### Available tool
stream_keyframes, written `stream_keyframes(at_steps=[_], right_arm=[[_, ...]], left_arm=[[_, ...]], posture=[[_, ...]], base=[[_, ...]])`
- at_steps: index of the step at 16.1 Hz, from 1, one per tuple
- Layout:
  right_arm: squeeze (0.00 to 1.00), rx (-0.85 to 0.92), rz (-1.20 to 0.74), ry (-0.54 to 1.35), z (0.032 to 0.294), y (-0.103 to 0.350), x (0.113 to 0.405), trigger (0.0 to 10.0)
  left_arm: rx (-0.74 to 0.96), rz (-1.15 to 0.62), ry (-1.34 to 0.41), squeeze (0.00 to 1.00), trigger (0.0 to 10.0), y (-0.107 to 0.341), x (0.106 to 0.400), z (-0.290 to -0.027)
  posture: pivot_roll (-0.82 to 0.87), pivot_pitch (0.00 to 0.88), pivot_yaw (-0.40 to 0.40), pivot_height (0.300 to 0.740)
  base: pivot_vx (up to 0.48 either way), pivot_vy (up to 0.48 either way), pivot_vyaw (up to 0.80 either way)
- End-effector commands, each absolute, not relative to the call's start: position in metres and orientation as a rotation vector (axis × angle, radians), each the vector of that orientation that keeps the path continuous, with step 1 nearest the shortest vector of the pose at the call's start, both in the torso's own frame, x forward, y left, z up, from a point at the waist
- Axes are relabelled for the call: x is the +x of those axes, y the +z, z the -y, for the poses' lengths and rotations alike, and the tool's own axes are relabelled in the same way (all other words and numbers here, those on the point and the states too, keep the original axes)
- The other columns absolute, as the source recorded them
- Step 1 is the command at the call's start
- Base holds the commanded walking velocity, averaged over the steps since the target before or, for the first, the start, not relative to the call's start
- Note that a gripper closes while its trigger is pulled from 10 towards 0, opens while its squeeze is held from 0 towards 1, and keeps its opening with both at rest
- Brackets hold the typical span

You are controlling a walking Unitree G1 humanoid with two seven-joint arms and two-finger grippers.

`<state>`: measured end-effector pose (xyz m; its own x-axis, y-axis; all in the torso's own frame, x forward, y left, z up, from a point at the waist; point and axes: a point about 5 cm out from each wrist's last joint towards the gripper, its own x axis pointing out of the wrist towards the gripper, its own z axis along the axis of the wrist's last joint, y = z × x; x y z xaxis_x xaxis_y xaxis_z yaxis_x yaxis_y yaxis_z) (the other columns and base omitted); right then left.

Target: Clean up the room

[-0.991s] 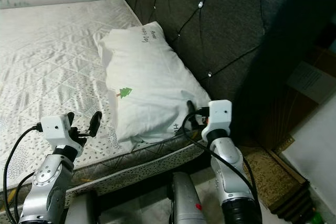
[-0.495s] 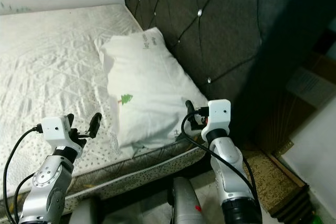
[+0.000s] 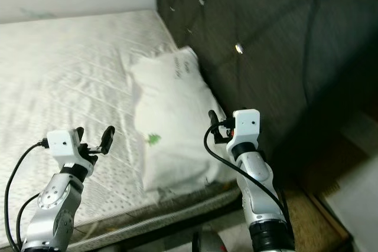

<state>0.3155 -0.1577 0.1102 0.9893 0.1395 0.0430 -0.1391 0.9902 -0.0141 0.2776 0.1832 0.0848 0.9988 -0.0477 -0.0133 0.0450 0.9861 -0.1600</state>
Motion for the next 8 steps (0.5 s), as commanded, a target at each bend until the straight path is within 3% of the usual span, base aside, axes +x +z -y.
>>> stream_keyframes(at_steps=[1,8], right_arm=[[0.0,-0.006,0.062,0.139,0.1583,0.1151,0.3176,10.0],[0.0,0.004,0.052,0.141,0.1572,0.1118,0.3158,10.0]], left_arm=[[-0.149,-0.027,-0.048,0.0,10.0,0.0831,0.2773,-0.1847],[-0.17,-0.04,-0.034,0.0,10.0,0.0809,0.2777,-0.1836]], posture=[[-0.08,0.028,-0.015,0.74],[-0.08,0.035,-0.015,0.74]], base=[[0.0,0.0,0.0],[0.0,0.0,0.0]])
